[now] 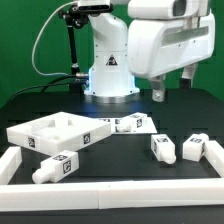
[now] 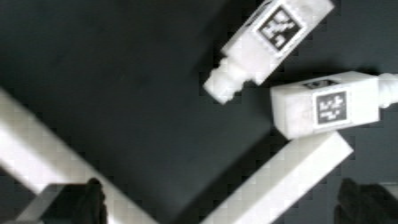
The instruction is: Assemble one leg
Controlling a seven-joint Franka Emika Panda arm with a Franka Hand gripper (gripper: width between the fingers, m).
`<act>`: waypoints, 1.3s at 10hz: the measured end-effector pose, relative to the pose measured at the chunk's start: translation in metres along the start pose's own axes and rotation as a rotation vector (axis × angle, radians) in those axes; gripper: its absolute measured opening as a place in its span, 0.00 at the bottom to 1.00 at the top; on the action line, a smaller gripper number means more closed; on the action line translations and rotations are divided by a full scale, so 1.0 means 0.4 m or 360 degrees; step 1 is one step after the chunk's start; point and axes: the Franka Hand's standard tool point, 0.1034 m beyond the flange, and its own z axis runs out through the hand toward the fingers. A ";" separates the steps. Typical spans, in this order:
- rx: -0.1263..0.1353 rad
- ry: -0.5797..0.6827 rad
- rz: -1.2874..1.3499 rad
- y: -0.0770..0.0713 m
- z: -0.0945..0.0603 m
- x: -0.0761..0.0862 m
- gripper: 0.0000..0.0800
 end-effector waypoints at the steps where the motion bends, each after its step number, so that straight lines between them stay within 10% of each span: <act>1: 0.0060 -0.0024 0.0083 0.003 0.016 -0.006 0.81; 5: 0.0049 -0.0024 0.0063 0.004 0.016 -0.003 0.81; 9: 0.0029 0.0032 0.0372 -0.068 0.202 -0.071 0.81; 13: 0.0006 0.0073 0.0353 -0.070 0.217 -0.068 0.81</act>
Offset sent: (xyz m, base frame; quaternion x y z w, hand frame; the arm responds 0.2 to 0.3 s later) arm 0.0000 0.0000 0.0000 0.0000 0.0000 0.0000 1.0000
